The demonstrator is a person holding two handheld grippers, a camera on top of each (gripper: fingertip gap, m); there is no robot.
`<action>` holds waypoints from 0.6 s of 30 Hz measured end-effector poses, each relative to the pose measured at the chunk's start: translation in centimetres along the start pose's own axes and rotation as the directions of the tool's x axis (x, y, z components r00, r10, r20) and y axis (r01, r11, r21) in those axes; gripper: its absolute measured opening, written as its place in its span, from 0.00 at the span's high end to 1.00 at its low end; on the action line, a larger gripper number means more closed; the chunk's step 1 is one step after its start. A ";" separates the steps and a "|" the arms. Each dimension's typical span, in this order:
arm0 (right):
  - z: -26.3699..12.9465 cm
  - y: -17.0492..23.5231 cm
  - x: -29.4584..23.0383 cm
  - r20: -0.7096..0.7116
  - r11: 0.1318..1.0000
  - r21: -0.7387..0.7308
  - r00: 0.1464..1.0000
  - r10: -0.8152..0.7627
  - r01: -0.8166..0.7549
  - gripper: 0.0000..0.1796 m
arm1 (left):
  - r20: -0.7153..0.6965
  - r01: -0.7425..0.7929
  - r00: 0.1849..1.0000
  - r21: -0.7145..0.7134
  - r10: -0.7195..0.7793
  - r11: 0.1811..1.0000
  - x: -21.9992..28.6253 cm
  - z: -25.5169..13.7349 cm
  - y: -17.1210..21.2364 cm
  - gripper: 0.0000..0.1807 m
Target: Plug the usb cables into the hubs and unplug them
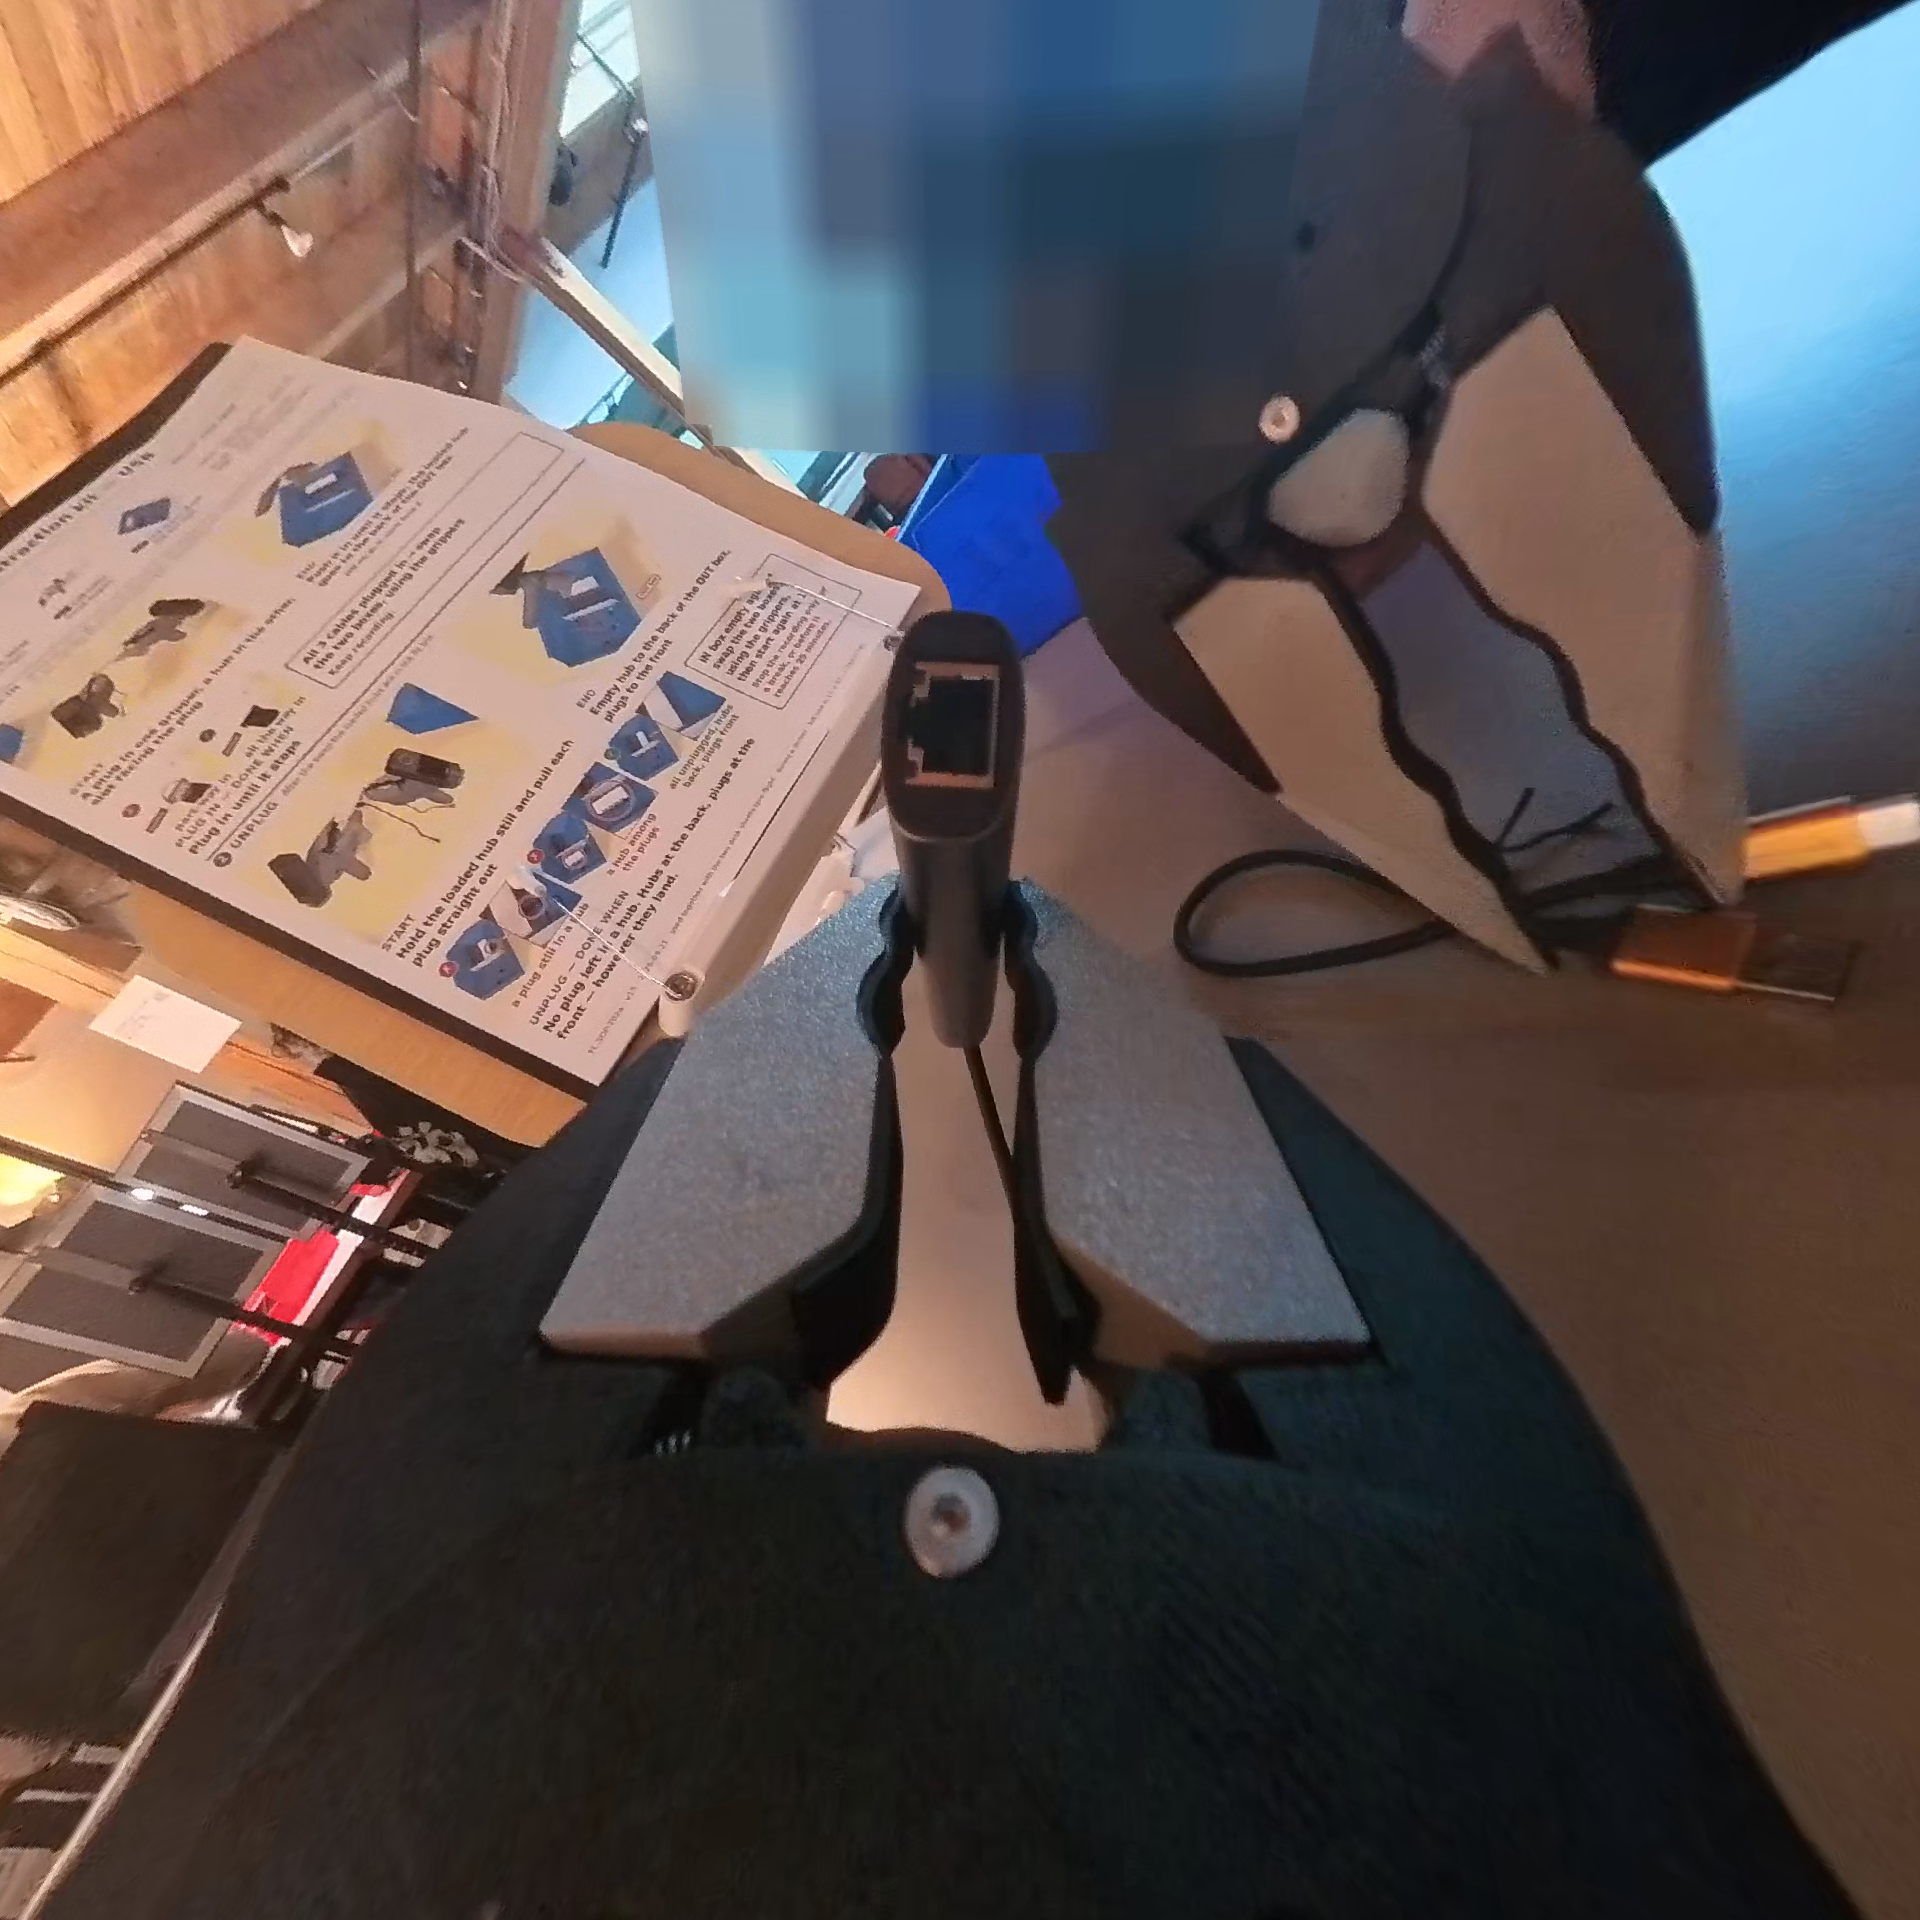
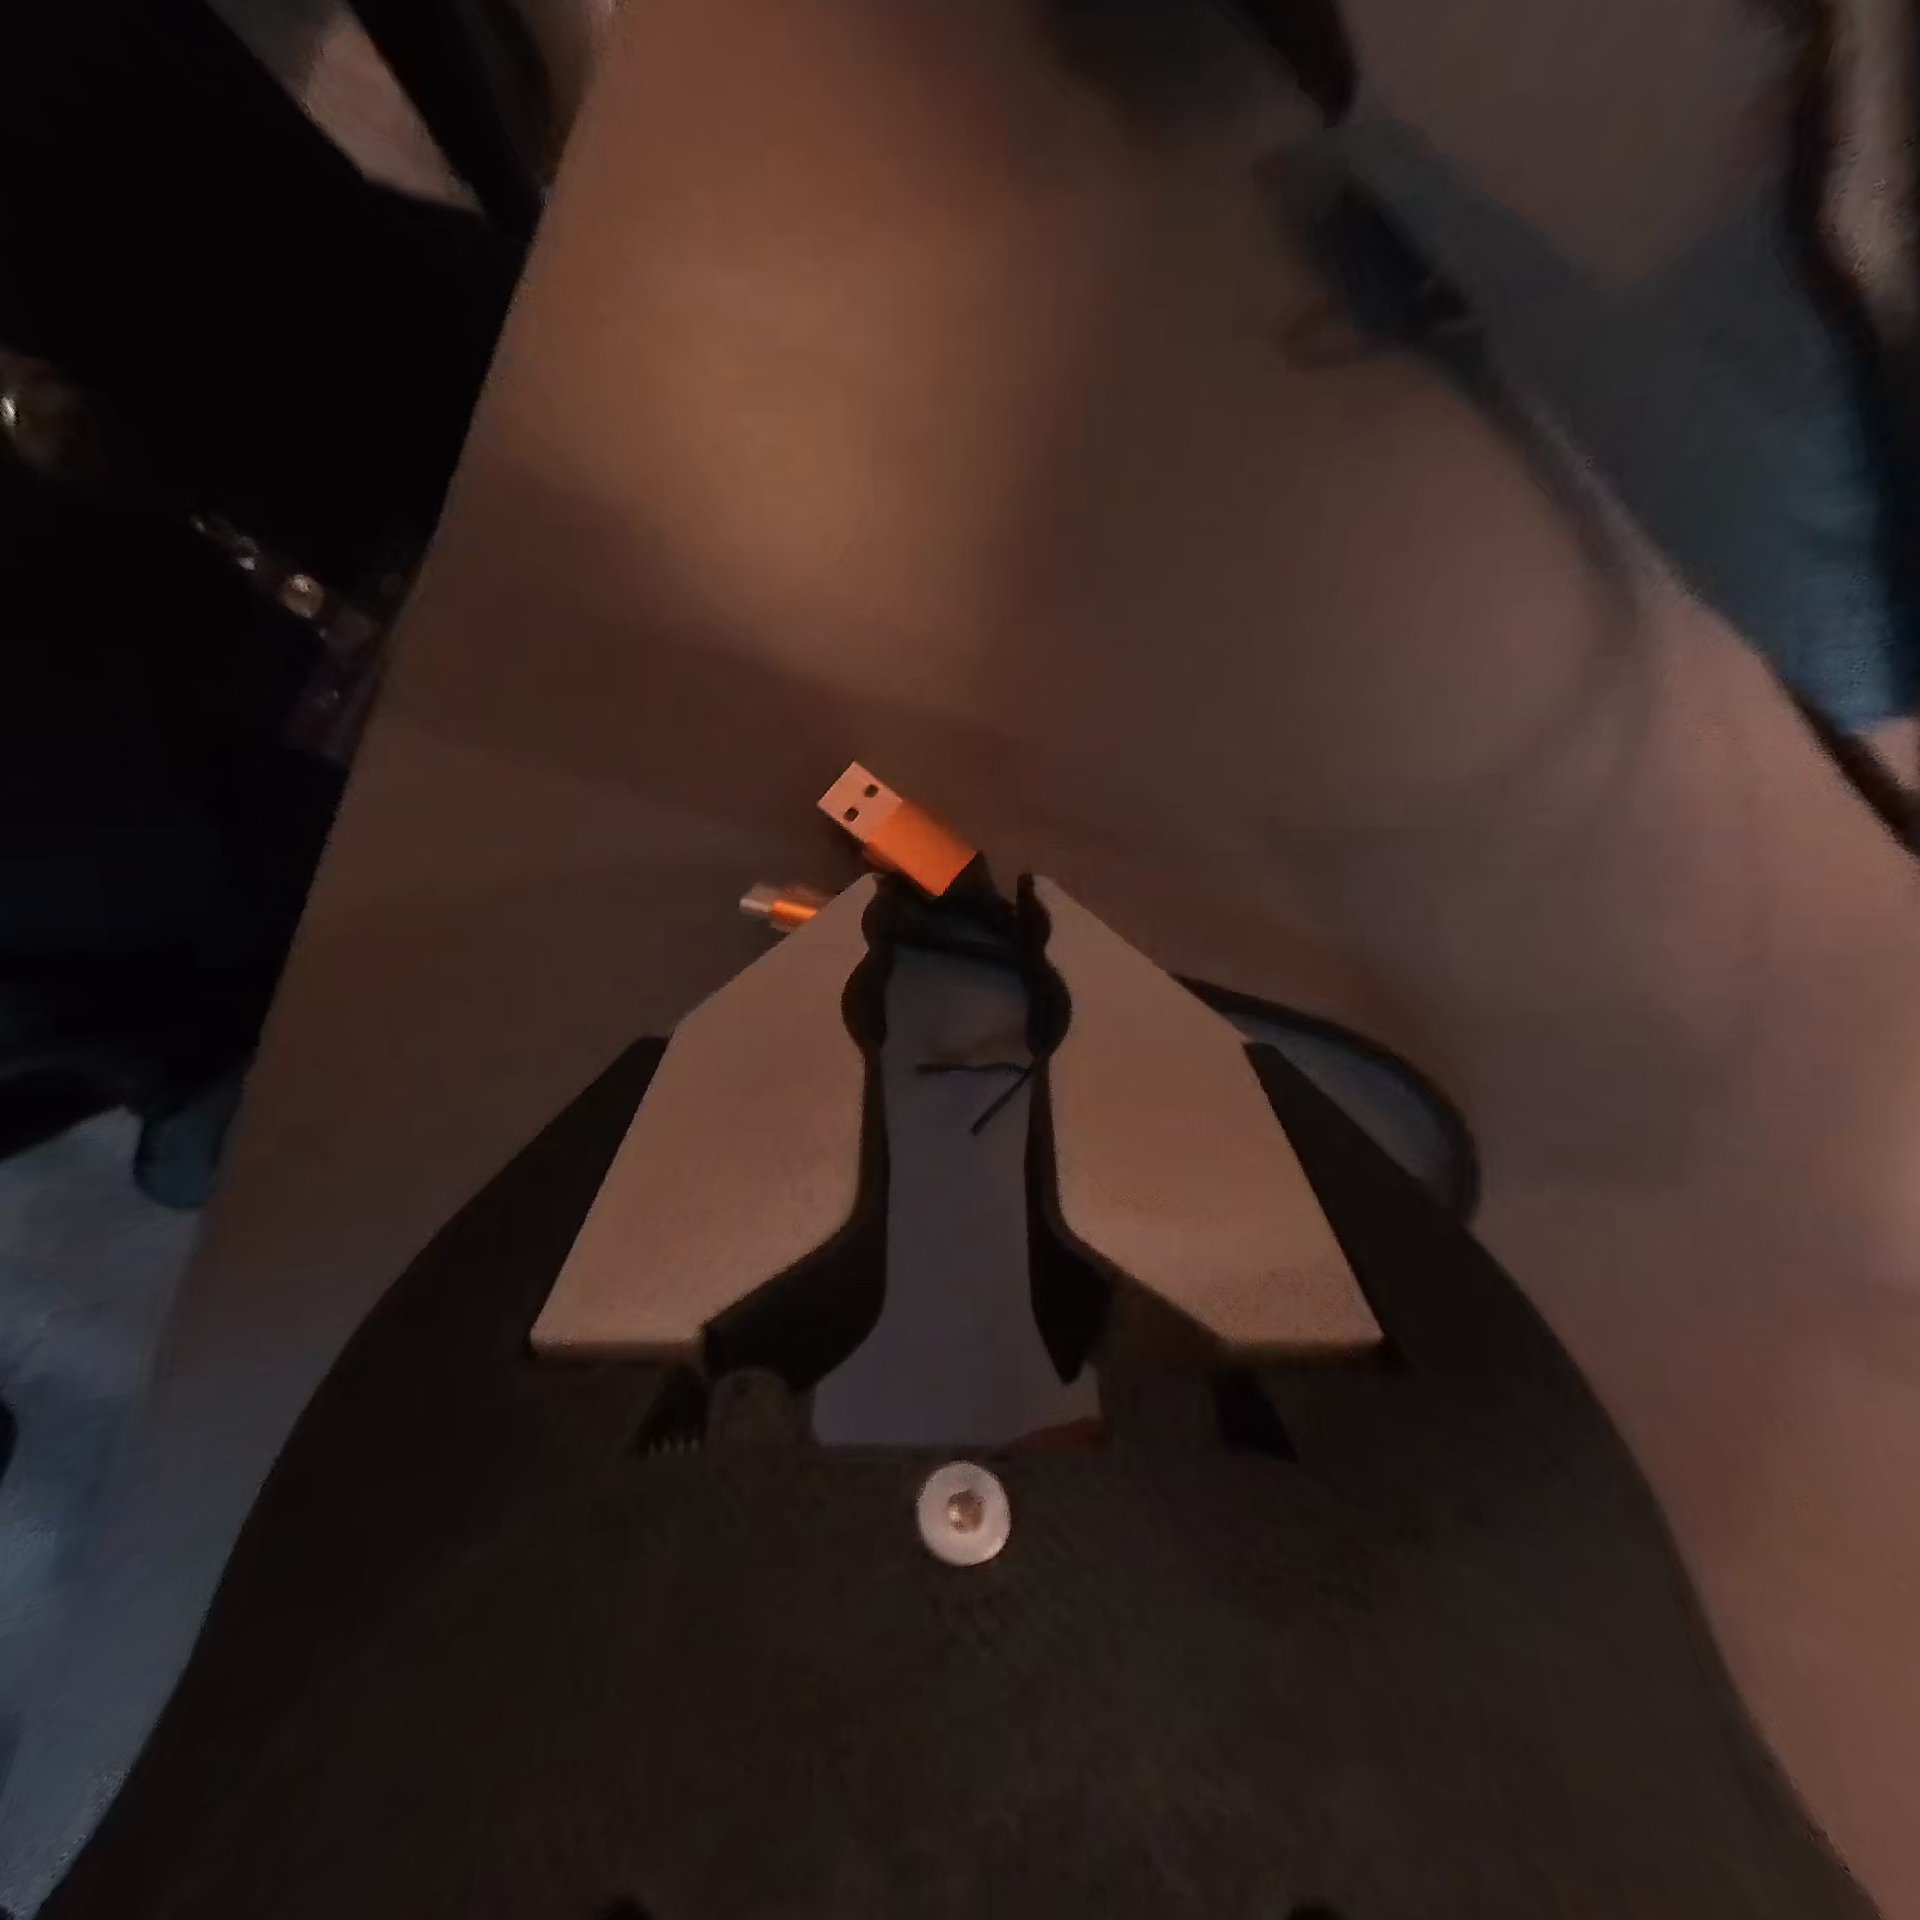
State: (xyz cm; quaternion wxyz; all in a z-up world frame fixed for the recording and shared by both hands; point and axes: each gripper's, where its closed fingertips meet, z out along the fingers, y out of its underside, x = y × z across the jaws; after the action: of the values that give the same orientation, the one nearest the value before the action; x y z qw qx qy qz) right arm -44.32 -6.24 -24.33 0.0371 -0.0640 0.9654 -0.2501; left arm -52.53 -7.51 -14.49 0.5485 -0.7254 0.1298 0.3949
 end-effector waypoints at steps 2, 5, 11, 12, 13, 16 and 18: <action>0.3 -0.3 -0.1 0.001 1.000 0.004 1.000 -0.004 0.004 0.89 | -0.003 0.008 1.000 0.039 -0.008 0.999 -0.1 -0.3 -0.6 0.92; 0.5 -0.6 0.0 -0.036 1.000 0.031 0.999 0.004 -0.003 0.89 | 0.013 0.012 1.000 0.094 -0.014 0.996 -0.4 -0.7 -1.6 0.92; 0.2 0.0 0.3 -0.166 0.993 0.108 0.984 0.062 -0.044 0.92 | 0.007 0.000 1.000 0.182 -0.001 0.983 -0.1 -1.4 -3.1 0.92; 0.0 0.3 0.6 -0.204 0.991 0.116 0.975 0.091 -0.068 0.92 | 0.009 -0.005 1.000 0.206 0.003 0.979 0.0 -1.5 -3.5 0.92; -0.3 0.8 0.9 -0.238 0.988 0.120 0.964 0.121 -0.094 0.92 | 0.013 -0.007 1.000 0.239 0.004 0.971 0.0 -1.8 -4.1 0.92; -1.3 2.0 1.2 -0.294 0.975 0.165 0.936 0.193 -0.149 0.93 | 0.005 0.037 0.999 0.343 -0.041 0.939 -0.3 -2.9 -5.9 0.92; -1.7 2.6 1.3 -0.308 0.961 0.211 0.921 0.239 -0.179 0.93 | 0.007 0.048 0.998 0.370 -0.054 0.928 -0.5 -3.3 -6.4 0.92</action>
State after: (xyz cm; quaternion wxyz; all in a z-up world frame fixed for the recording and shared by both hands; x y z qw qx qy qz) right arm -46.04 -3.32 -24.14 -0.0932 0.0860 0.9328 -0.3373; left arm -47.50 -8.22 -9.37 0.6863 -0.6091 0.1780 0.3553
